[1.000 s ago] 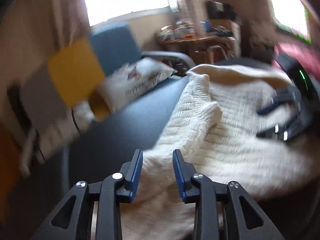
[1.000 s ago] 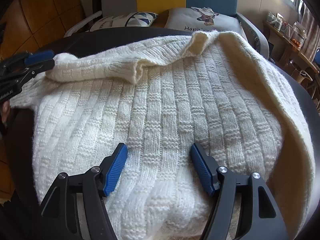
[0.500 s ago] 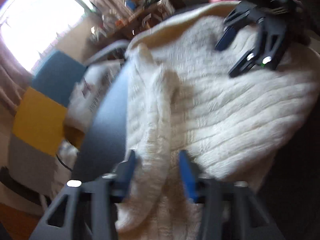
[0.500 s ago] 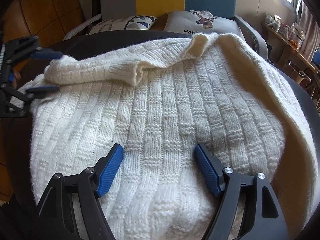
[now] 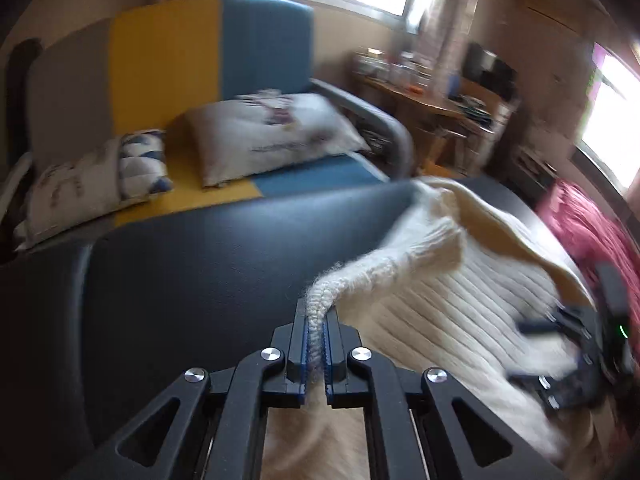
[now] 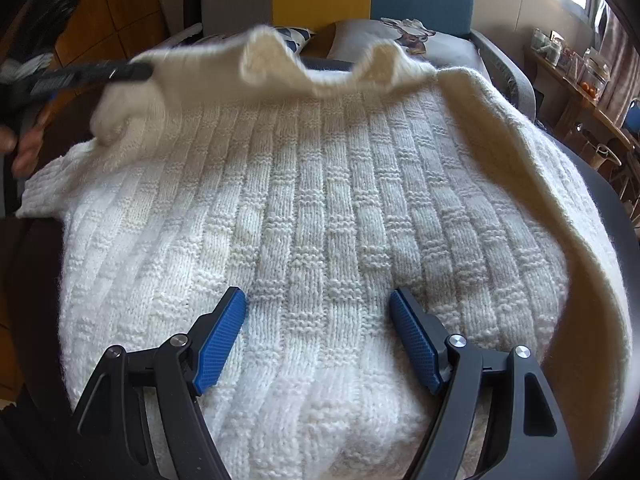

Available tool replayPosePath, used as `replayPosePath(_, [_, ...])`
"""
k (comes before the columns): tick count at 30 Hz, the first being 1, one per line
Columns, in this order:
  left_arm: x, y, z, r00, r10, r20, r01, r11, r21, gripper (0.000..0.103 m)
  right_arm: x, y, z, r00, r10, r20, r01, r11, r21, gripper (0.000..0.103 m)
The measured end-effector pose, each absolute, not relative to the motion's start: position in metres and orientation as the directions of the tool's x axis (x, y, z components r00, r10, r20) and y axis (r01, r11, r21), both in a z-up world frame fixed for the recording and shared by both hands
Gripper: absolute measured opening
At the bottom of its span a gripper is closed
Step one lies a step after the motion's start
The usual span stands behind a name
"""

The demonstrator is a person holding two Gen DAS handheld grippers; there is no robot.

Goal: Fold clothes

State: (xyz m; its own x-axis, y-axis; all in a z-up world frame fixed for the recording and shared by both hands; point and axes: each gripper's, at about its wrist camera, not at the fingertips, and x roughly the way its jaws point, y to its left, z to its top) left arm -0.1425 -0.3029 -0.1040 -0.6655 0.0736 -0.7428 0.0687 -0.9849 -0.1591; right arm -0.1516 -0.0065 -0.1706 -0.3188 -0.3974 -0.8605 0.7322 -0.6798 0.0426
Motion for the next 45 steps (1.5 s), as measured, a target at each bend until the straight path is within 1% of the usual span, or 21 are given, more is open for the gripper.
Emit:
replayPosePath(3, [-0.162, -0.313, -0.118, -0.627, 0.039, -0.778, 0.107, -0.985, -0.136, 0.004, -0.151, -0.008, -0.17, -0.319, -0.392, -0.863, 0.73, -0.682, 0.04, 0.078])
replayPosePath(4, [-0.17, -0.315, -0.128, -0.606, 0.007, -0.795, 0.132, -0.985, -0.109, 0.004, -0.151, -0.008, -0.17, -0.319, -0.39, -0.864, 0.729, -0.683, 0.04, 0.078])
replayPosePath(7, [-0.18, -0.318, -0.153, -0.542, 0.026, -0.84, 0.156, -0.979, -0.131, 0.006, -0.152, -0.009, -0.17, -0.318, -0.386, -0.866, 0.728, -0.685, 0.038, 0.078])
replayPosePath(9, [-0.174, -0.328, -0.153, -0.552, 0.08, -0.83, 0.188, -0.958, -0.217, 0.007, -0.154, -0.009, -0.17, -0.316, -0.385, -0.867, 0.727, -0.685, 0.039, 0.078])
replayPosePath(10, [-0.171, -0.333, -0.153, -0.559, 0.108, -0.822, 0.203, -0.944, -0.261, 0.013, -0.154, -0.009, -0.17, -0.315, -0.384, -0.868, 0.727, -0.685, 0.039, 0.078])
replayPosePath(11, [-0.165, -0.34, -0.149, -0.572, 0.117, -0.812, 0.218, -0.933, -0.288, 0.016, -0.155, -0.009, -0.17, -0.314, -0.383, -0.868, 0.727, -0.686, 0.039, 0.078])
replayPosePath(14, [-0.143, -0.364, -0.132, -0.618, 0.129, -0.776, 0.247, -0.905, -0.347, 0.017, -0.157, -0.009, -0.17, -0.312, -0.381, -0.87, 0.726, -0.686, 0.04, 0.078])
replayPosePath(16, [-0.112, -0.381, -0.115, -0.656, 0.104, -0.747, 0.254, -0.902, -0.349, 0.017, -0.158, -0.009, -0.171, -0.311, -0.381, -0.871, 0.726, -0.687, 0.041, 0.078])
replayPosePath(19, [-0.074, -0.392, -0.101, -0.656, 0.049, -0.753, 0.238, -0.934, -0.267, 0.019, -0.162, -0.011, -0.171, -0.312, -0.377, -0.872, 0.724, -0.689, 0.039, 0.078])
replayPosePath(24, [-0.003, -0.399, -0.124, -0.547, -0.12, -0.829, 0.25, -0.968, -0.025, 0.019, -0.157, -0.013, -0.17, -0.321, -0.366, -0.874, 0.717, -0.697, 0.029, 0.078])
replayPosePath(25, [0.01, -0.401, -0.137, -0.512, -0.141, -0.848, 0.261, -0.965, 0.003, 0.019, -0.157, -0.014, -0.169, -0.322, -0.363, -0.875, 0.714, -0.699, 0.027, 0.078])
replayPosePath(27, [0.025, -0.401, -0.156, -0.485, -0.172, -0.857, 0.278, -0.96, 0.036, 0.019, -0.157, -0.015, -0.169, -0.323, -0.35, -0.879, 0.707, -0.707, 0.022, 0.078])
replayPosePath(28, [0.034, -0.399, -0.157, -0.513, -0.185, -0.838, 0.288, -0.957, 0.035, 0.019, -0.158, -0.016, -0.168, -0.322, -0.34, -0.883, 0.703, -0.711, 0.018, 0.078])
replayPosePath(31, [0.046, -0.397, -0.159, -0.527, -0.206, -0.824, 0.348, -0.937, 0.012, 0.018, -0.16, -0.02, -0.167, -0.311, -0.303, -0.901, 0.687, -0.726, 0.007, 0.078])
replayPosePath(35, [0.055, -0.393, -0.151, -0.532, -0.266, -0.804, 0.422, -0.906, 0.02, 0.016, -0.164, -0.026, -0.164, -0.295, -0.253, -0.922, 0.667, -0.745, -0.009, 0.077])
replayPosePath(37, [0.06, -0.385, -0.139, -0.578, -0.267, -0.771, 0.407, -0.913, 0.011, 0.016, -0.167, -0.032, -0.154, -0.308, -0.225, -0.924, 0.666, -0.745, -0.041, 0.077])
replayPosePath(39, [0.066, -0.378, -0.128, -0.624, -0.265, -0.735, 0.39, -0.921, 0.002, 0.016, -0.167, -0.059, -0.146, -0.314, -0.251, -0.916, 0.699, -0.714, -0.044, 0.077])
replayPosePath(41, [0.063, -0.372, -0.122, -0.647, -0.232, -0.727, 0.37, -0.928, -0.033, 0.016, -0.166, -0.092, -0.139, -0.312, -0.294, -0.903, 0.74, -0.672, -0.037, 0.077])
replayPosePath(45, [0.046, -0.37, -0.137, -0.588, -0.229, -0.776, 0.383, -0.924, -0.017, 0.016, -0.164, -0.158, -0.126, -0.301, -0.379, -0.875, 0.815, -0.579, -0.029, 0.077])
